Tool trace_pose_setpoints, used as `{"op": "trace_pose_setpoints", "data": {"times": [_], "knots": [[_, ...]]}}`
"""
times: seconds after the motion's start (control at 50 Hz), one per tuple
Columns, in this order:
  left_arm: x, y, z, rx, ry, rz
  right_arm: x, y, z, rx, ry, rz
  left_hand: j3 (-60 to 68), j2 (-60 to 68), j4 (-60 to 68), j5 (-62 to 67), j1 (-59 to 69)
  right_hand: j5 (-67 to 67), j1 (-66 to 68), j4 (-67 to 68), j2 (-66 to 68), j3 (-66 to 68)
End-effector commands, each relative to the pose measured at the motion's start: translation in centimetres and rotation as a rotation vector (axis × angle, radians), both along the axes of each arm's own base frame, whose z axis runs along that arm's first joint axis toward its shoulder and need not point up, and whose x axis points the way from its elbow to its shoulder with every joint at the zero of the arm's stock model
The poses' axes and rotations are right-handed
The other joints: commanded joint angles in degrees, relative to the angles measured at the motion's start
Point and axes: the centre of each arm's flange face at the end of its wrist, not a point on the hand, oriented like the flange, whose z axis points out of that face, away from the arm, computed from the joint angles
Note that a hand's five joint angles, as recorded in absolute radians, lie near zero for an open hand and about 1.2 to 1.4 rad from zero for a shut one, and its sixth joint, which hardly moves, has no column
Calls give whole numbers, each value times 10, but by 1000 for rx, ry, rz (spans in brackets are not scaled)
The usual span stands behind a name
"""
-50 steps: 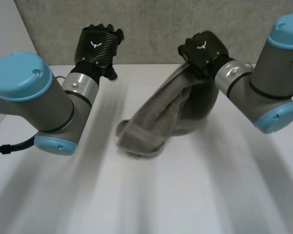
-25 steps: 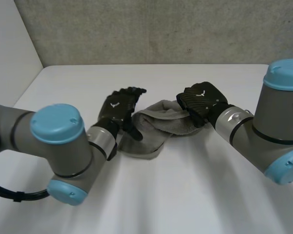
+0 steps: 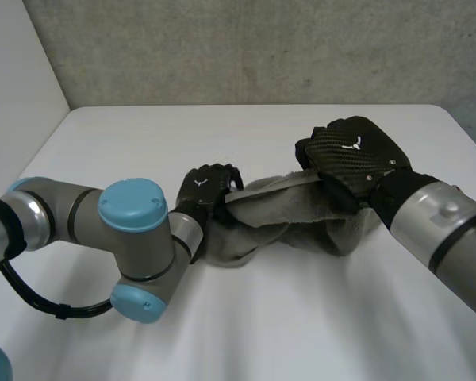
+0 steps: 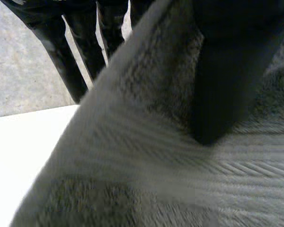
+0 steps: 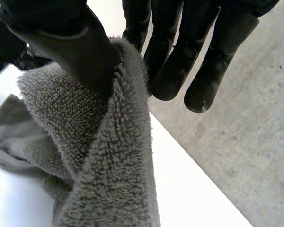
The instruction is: Fold the towel.
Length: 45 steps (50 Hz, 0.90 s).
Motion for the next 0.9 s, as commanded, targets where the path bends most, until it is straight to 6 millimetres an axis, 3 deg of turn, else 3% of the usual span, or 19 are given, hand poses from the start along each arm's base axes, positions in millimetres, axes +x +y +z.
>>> {"op": "trace_pose_setpoints", "data": {"times": [0.02, 0.12, 0.2, 0.22, 0.26, 0.36, 0.44, 0.48, 0.54, 0.58, 0.6, 0.64, 0.76, 0.8, 0.82, 0.84, 0.86, 0.88, 0.9], "knots": [[2, -1, -1, 2, -3, 6, -4, 7, 5, -16, -6, 4, 391, 383, 391, 390, 382, 31, 49, 39, 37, 33], [11, -1, 18, -25, 5, 56, -12, -6, 10, -43, -4, -38, 392, 384, 392, 391, 383, 31, 49, 39, 37, 33], [31, 3, 64, -106, 29, 108, -23, -22, 30, -87, -22, -93, 392, 384, 392, 391, 383, 31, 49, 39, 37, 33], [31, 3, 64, -106, 29, 108, -23, -22, 30, -88, -22, -93, 392, 384, 392, 391, 383, 31, 49, 39, 37, 33], [43, 15, 96, -186, 25, 112, -25, -22, 47, -105, -29, -99, 392, 384, 392, 391, 383, 31, 49, 39, 37, 33], [59, 33, 126, -284, -13, 122, -26, -18, 63, -74, -17, -85, 392, 384, 392, 391, 383, 31, 49, 39, 37, 33], [65, 38, 126, -299, -53, 115, -23, -21, 53, 5, 13, -52, 392, 384, 392, 391, 383, 31, 49, 39, 37, 33], [67, 41, 117, -288, -101, 93, -13, -32, 23, 121, 69, -4, 392, 384, 392, 391, 383, 31, 49, 39, 37, 33], [67, 40, 112, -280, -130, 80, -8, -39, 7, 170, 99, 11, 392, 384, 392, 391, 383, 31, 49, 39, 37, 33], [66, 32, 87, -232, -216, 65, -1, -52, -17, 231, 147, 25, 392, 384, 392, 391, 383, 31, 49, 39, 37, 33], [66, 32, 86, -232, -217, 65, -1, -52, -18, 231, 147, 25, 392, 384, 392, 391, 383, 31, 49, 39, 37, 33], [67, 10, 64, -216, -311, 80, 8, -72, -41, 267, 175, 29, 392, 384, 392, 391, 383, 31, 49, 39, 37, 33], [58, -35, 67, -322, -386, 113, 19, -114, -54, 221, 171, -24, 392, 384, 392, 391, 383, 31, 49, 39, 37, 33], [44, -62, 92, -454, -376, 135, 25, -150, -28, 24, 113, -110, 392, 384, 392, 391, 383, 31, 49, 39, 37, 33], [44, -62, 92, -455, -376, 135, 25, -150, -28, 22, 113, -111, 392, 384, 392, 391, 383, 31, 49, 39, 37, 33], [38, -73, 115, -535, -340, 158, 28, -165, -5, -122, 58, -150, 392, 384, 392, 391, 383, 31, 49, 39, 37, 33], [38, -73, 115, -536, -339, 158, 31, -176, 16, -266, -12, -177, 392, 384, 392, 391, 383, 31, 49, 39, 37, 33], [34, -84, 147, -644, -274, 197, 31, -176, 16, -268, -13, -178, 392, 384, 392, 391, 383, 31, 49, 39, 37, 33], [30, -90, 176, -766, -191, 237, 32, -182, 39, -416, -87, -197, 392, 384, 392, 391, 383, 31, 49, 39, 37, 33]]}}
